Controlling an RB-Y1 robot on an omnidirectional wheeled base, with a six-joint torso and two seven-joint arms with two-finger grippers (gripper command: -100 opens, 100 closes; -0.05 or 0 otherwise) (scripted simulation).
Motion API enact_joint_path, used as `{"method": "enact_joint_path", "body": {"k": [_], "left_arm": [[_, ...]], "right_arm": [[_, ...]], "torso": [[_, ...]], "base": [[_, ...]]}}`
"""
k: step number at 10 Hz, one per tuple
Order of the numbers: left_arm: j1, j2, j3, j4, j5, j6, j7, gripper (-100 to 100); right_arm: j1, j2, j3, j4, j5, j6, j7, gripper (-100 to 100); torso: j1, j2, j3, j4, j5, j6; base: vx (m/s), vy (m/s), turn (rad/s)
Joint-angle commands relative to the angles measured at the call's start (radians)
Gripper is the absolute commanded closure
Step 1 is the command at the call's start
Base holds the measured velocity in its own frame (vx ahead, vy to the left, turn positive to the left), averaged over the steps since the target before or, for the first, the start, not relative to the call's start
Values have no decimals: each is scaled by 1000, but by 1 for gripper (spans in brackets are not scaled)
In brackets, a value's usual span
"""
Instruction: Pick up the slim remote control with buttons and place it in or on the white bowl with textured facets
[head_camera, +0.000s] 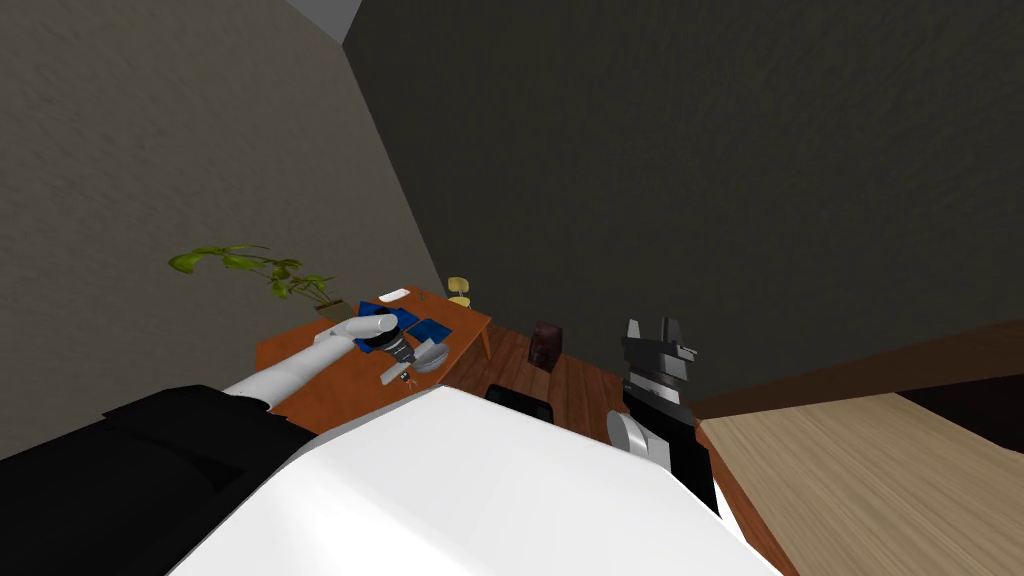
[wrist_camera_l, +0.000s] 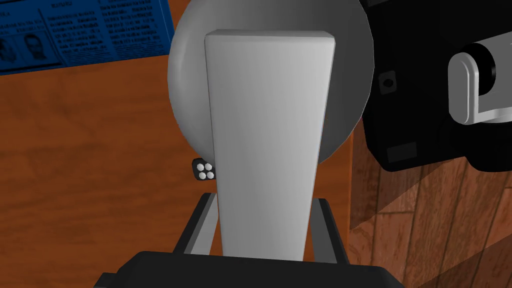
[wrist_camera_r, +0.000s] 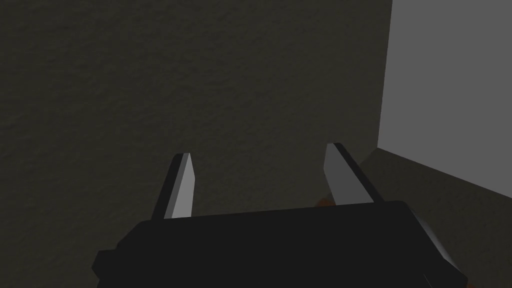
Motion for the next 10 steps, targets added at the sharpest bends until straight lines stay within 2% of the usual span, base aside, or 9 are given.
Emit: {"method": "enact_joint_path", "body": {"k": [1,5,6,7,10], "left_arm": [[0,0,0,0,0,0,0,-100],[0,0,0,0,0,0,-1,-100],[0,0,0,0,0,0,-1,0],[0,38,17,-38,28,30,27,-100],[0,88,40,-89,66,71,63,-100]], "right_arm": [[0,0,0,0,0,0,0,0],[0,0,0,0,0,0,0,0],[0,0,0,0,0,0,0,0],[0,0,0,0,0,0,0,0],[0,0,0,0,0,0,0,0]], "torso": [[0,0,0,0,0,0],[4,5,3,1,1,0],[4,5,3,1,1,0],[4,5,3,1,1,0],[3,9,5,2,1,-1]], "base": [[11,-9,-2],[1,-1,0],[0,0,0],[-35,-1,61],[-54,-6,44]]}}
